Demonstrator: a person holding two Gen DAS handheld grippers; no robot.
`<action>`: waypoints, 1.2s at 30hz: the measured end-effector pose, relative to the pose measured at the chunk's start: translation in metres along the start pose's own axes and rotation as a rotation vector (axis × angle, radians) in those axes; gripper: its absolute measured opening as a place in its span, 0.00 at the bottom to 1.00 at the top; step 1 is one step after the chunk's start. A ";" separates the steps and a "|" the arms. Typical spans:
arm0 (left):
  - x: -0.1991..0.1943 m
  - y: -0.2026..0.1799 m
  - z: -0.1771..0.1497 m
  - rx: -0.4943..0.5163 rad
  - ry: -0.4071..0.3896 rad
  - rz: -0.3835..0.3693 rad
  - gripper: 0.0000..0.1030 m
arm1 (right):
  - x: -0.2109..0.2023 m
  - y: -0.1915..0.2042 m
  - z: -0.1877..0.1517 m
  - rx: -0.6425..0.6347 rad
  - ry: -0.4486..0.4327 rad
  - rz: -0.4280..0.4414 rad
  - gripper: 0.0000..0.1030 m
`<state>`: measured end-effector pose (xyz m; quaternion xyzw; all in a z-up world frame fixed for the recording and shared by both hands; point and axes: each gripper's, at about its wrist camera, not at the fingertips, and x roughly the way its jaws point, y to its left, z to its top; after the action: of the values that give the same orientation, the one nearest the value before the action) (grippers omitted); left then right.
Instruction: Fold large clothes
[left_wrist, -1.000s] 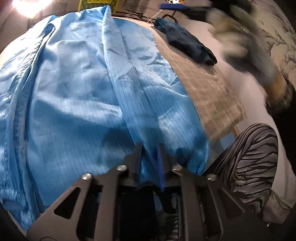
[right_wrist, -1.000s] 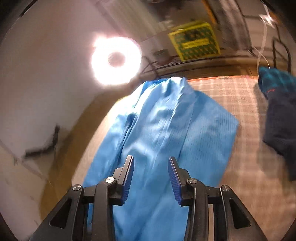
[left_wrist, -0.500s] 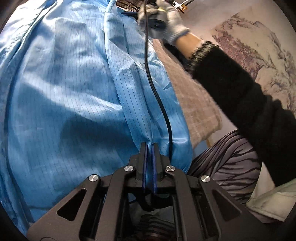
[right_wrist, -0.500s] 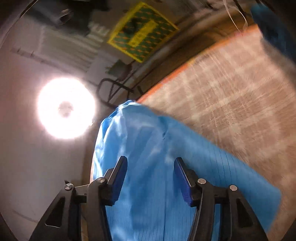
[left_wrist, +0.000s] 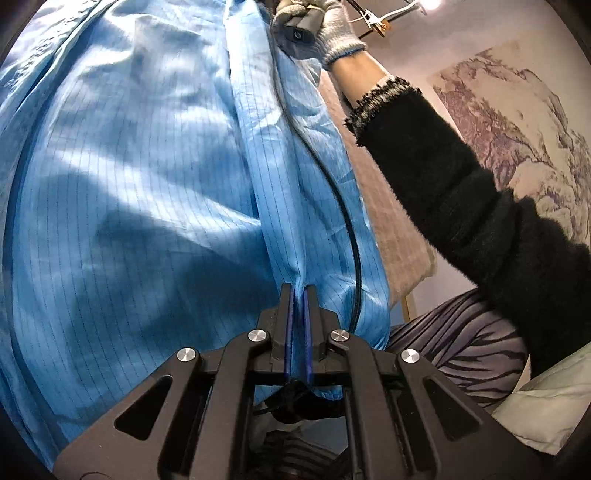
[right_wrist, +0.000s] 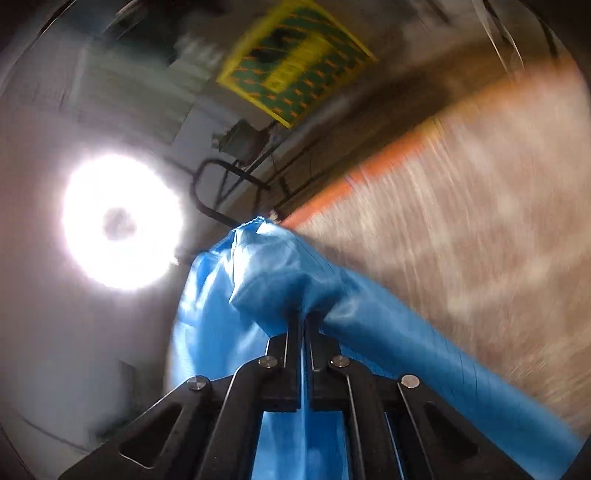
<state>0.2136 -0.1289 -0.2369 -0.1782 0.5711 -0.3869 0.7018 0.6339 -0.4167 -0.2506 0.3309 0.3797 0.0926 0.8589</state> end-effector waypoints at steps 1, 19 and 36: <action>-0.001 0.002 0.000 -0.004 -0.001 -0.003 0.03 | -0.004 0.015 0.001 -0.076 -0.018 -0.038 0.00; -0.021 0.005 -0.009 -0.026 -0.028 -0.014 0.03 | 0.042 0.169 -0.078 -1.071 0.026 -0.557 0.00; -0.034 0.006 -0.012 -0.038 -0.055 -0.028 0.03 | -0.067 0.094 -0.031 -0.597 0.028 -0.097 0.36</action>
<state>0.2026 -0.0972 -0.2214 -0.2099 0.5563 -0.3807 0.7082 0.5735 -0.3570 -0.1664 0.0441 0.3630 0.1635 0.9163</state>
